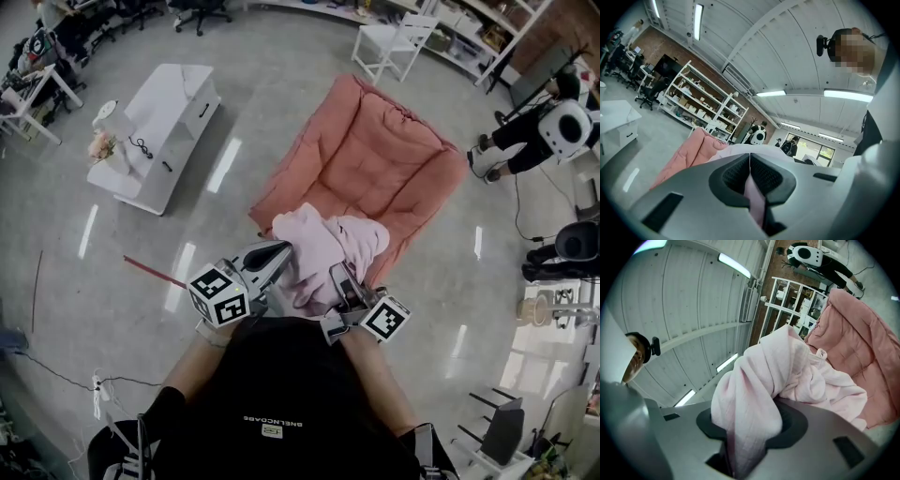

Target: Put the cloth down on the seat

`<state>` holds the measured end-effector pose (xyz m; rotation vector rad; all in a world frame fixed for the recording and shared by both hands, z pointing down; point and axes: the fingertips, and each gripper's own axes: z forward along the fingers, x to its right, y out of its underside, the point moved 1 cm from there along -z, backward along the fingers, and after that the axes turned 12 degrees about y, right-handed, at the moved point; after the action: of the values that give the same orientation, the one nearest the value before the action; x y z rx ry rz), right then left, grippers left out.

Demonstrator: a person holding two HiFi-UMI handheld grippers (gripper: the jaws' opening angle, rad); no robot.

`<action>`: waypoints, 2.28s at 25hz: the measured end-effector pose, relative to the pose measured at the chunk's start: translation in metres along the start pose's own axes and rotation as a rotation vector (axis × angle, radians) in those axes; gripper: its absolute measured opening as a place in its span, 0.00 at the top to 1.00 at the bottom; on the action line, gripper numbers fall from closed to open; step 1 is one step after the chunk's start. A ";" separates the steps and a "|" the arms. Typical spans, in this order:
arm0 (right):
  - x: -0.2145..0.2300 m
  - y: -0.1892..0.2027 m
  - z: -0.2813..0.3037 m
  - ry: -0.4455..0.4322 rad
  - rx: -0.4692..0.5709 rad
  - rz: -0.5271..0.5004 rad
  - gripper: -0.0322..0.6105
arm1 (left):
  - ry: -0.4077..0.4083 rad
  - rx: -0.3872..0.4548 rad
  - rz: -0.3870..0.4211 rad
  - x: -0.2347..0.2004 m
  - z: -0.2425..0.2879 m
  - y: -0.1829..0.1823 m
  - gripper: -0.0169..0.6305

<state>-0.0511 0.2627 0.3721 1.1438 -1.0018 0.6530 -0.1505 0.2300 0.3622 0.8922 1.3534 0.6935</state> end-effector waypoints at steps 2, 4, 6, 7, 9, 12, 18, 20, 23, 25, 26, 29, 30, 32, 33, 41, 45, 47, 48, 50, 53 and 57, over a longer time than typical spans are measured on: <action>-0.004 0.000 0.019 0.010 0.018 0.002 0.65 | 0.021 -0.012 -0.001 -0.019 -0.005 -0.012 0.94; -0.006 -0.001 0.036 0.021 0.041 0.001 0.65 | 0.042 -0.021 -0.002 -0.037 -0.009 -0.023 0.94; -0.008 -0.003 0.054 0.034 0.067 0.004 0.65 | 0.063 -0.031 -0.003 -0.056 -0.012 -0.035 0.94; -0.008 -0.003 0.063 0.042 0.080 0.008 0.65 | 0.072 -0.035 -0.004 -0.065 -0.014 -0.040 0.94; -0.007 -0.003 0.080 0.061 0.105 0.014 0.65 | 0.093 -0.045 -0.005 -0.082 -0.019 -0.049 0.94; -0.005 0.000 0.099 0.103 0.139 0.005 0.65 | 0.130 -0.065 0.005 -0.101 -0.026 -0.060 0.94; -0.006 0.004 0.136 0.134 0.199 0.032 0.65 | 0.179 -0.087 -0.011 -0.136 -0.040 -0.075 0.94; -0.009 0.000 0.139 0.133 0.213 0.042 0.65 | 0.187 -0.088 -0.011 -0.136 -0.040 -0.080 0.94; -0.015 -0.008 0.140 0.130 0.232 0.048 0.65 | 0.193 -0.079 -0.013 -0.133 -0.037 -0.087 0.94; -0.018 -0.013 0.142 0.133 0.239 0.042 0.65 | 0.195 -0.070 -0.013 -0.132 -0.033 -0.093 0.94; -0.020 -0.016 0.143 0.134 0.241 0.039 0.65 | 0.198 -0.068 -0.012 -0.131 -0.031 -0.095 0.94; -0.022 -0.019 0.145 0.131 0.247 0.040 0.65 | 0.202 -0.064 -0.005 -0.129 -0.030 -0.097 0.94; -0.021 -0.019 0.145 0.132 0.248 0.044 0.65 | 0.202 -0.061 -0.004 -0.130 -0.030 -0.097 0.94; -0.018 -0.021 0.146 0.137 0.253 0.059 0.65 | 0.199 -0.058 -0.003 -0.131 -0.031 -0.097 0.94; -0.016 -0.023 0.147 0.139 0.255 0.061 0.65 | 0.196 -0.058 -0.002 -0.132 -0.031 -0.096 0.94; -0.001 -0.044 0.158 0.140 0.264 0.083 0.65 | 0.161 -0.046 -0.009 -0.147 -0.026 -0.098 0.94; 0.006 -0.058 0.164 0.136 0.256 0.087 0.65 | 0.153 -0.053 -0.003 -0.154 -0.012 -0.099 0.94; 0.011 -0.068 0.164 0.137 0.256 0.098 0.65 | 0.147 -0.059 -0.007 -0.157 -0.001 -0.100 0.94; 0.015 -0.074 0.164 0.138 0.259 0.105 0.65 | 0.145 -0.065 -0.006 -0.157 0.005 -0.100 0.94; 0.022 -0.086 0.164 0.141 0.266 0.113 0.65 | 0.143 -0.076 0.001 -0.160 0.016 -0.100 0.94; 0.033 -0.105 0.169 0.139 0.278 0.116 0.65 | 0.139 -0.082 0.002 -0.168 0.032 -0.103 0.94; 0.053 -0.141 0.176 0.145 0.290 0.127 0.65 | 0.126 -0.098 0.008 -0.181 0.060 -0.107 0.94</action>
<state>0.0369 0.0490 0.3739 1.2708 -0.8788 0.9937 -0.1196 0.0138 0.3633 0.7870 1.4157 0.8266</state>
